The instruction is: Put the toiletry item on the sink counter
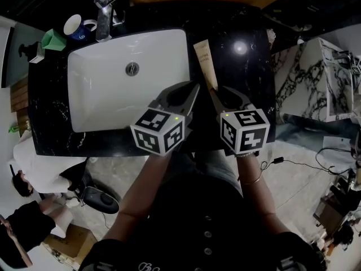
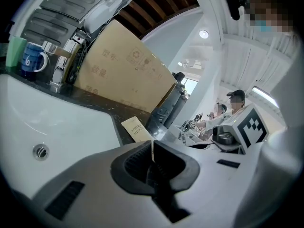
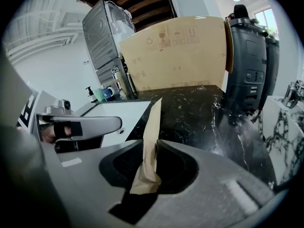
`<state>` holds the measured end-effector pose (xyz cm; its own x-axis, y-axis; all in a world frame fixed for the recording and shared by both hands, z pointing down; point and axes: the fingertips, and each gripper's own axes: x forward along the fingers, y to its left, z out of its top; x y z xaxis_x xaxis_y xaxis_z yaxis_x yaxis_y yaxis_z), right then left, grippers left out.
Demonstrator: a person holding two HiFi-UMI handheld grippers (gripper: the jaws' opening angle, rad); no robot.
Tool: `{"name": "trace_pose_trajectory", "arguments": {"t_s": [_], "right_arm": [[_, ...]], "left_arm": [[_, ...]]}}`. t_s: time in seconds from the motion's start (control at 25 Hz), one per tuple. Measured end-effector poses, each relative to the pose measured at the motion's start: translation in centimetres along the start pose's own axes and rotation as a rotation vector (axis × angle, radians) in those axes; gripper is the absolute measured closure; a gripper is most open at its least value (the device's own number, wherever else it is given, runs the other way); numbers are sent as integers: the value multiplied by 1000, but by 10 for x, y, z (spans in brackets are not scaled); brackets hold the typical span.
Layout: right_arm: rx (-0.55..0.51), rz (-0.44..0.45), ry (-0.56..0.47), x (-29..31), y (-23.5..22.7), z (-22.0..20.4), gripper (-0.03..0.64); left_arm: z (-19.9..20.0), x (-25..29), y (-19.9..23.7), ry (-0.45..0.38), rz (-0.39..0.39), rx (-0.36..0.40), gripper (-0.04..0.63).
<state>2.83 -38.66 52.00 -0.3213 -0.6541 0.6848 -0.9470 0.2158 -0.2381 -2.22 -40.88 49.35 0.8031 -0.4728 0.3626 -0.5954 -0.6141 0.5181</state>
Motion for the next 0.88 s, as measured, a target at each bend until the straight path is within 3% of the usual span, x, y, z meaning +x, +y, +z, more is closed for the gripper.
{"name": "trace_pose_trajectory", "arguments": {"t_s": [0.2, 0.88], "right_arm": [[-2, 6, -22, -2, 2, 2, 495], [-49, 73, -166, -48, 12, 26, 493]], "left_arm": [[-1, -3, -3, -2, 4, 5, 577], [9, -26, -45, -70, 36, 72, 577]]}}
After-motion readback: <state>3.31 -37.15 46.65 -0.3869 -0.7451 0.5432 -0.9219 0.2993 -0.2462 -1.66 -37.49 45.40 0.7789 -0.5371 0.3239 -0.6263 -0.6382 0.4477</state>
